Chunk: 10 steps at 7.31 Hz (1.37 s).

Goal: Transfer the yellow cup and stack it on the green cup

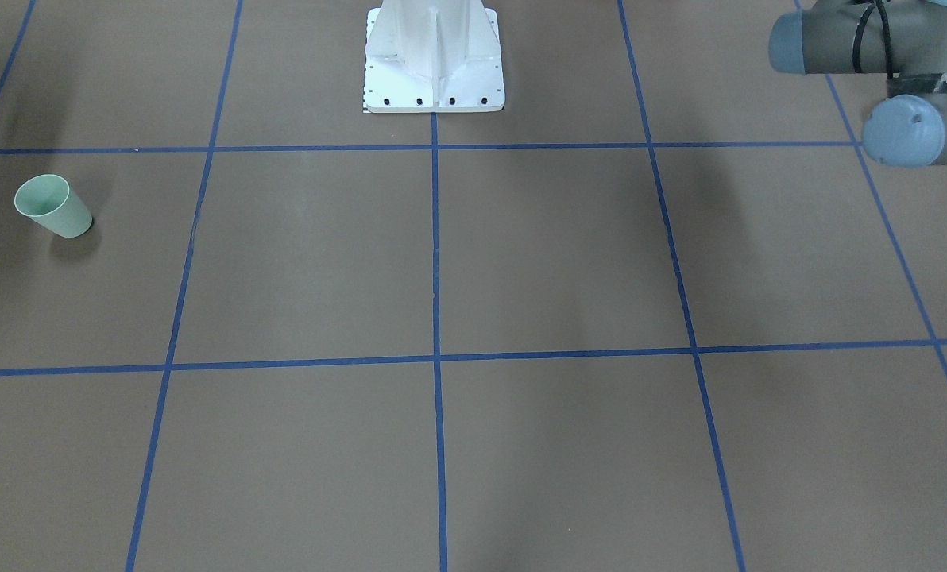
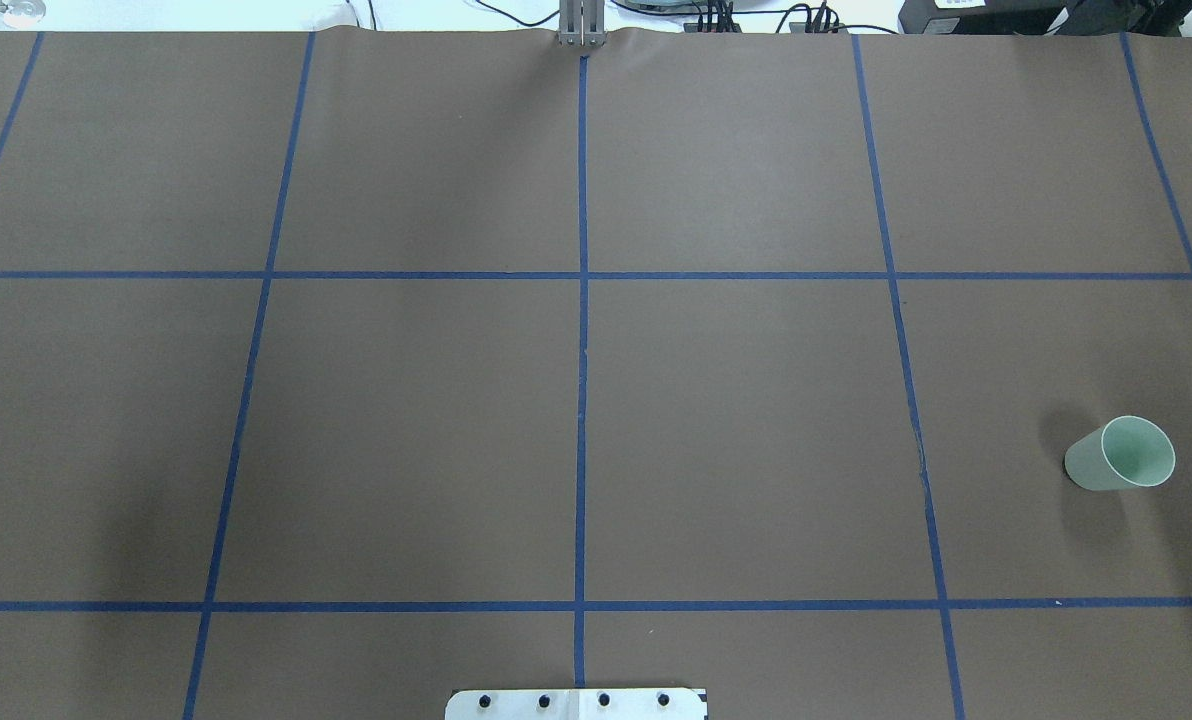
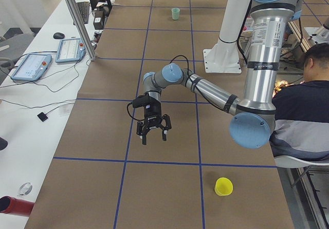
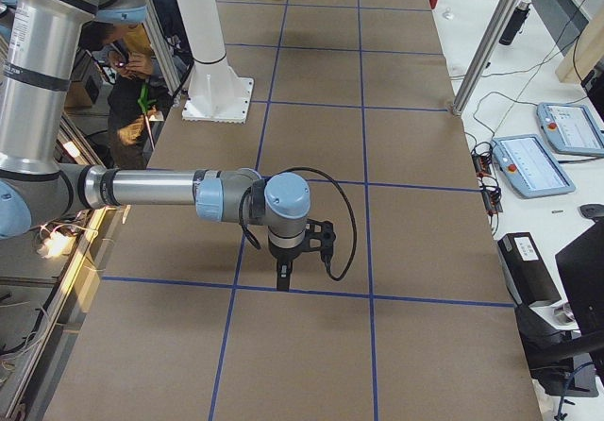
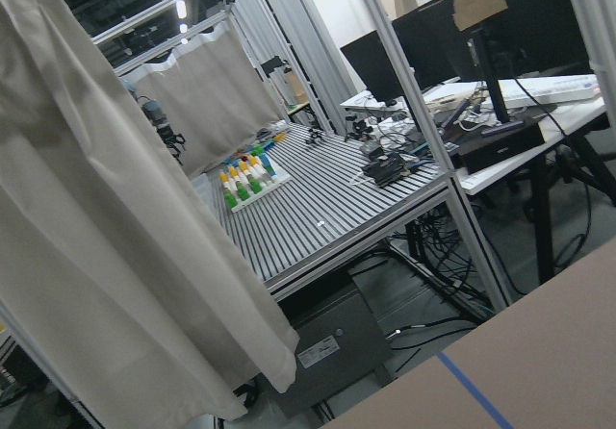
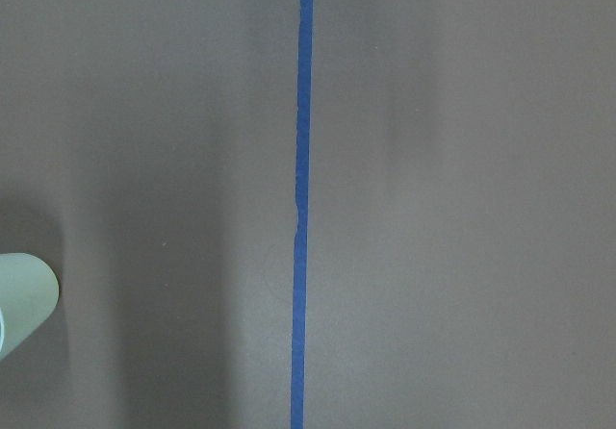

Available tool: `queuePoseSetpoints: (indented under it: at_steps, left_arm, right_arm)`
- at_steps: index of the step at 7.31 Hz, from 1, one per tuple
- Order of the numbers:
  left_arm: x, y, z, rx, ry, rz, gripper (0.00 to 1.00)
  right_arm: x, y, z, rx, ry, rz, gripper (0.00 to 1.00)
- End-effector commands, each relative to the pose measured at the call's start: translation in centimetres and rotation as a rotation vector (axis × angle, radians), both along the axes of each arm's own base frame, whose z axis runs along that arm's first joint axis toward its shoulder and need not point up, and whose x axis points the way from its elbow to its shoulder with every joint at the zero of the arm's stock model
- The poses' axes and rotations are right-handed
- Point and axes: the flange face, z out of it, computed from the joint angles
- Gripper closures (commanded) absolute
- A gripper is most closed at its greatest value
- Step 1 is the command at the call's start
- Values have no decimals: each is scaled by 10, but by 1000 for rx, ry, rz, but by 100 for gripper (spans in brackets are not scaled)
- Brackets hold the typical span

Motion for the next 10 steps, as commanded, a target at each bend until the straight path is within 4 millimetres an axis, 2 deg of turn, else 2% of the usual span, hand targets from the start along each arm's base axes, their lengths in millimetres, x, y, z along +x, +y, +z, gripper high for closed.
queuePoseSetpoints:
  at_steps: [1, 2, 5, 7, 10]
  left_arm:
    - [21, 19, 30, -123, -88, -144, 0]
    - [25, 26, 48, -189, -120, -211, 0]
    - [32, 54, 85, -397, -196, -408, 0]
    - [38, 61, 100, -428, -203, -483, 0]
    - [58, 72, 145, -463, -209, -585, 0]
  right_arm:
    - [3, 1, 0, 10, 0, 8, 0]
    - [3, -1, 1, 35, 2, 12, 0]
    - [3, 0, 1, 43, 2, 10, 0]
    - [3, -2, -1, 50, 2, 10, 0]
    - [3, -1, 1, 72, 1, 9, 0]
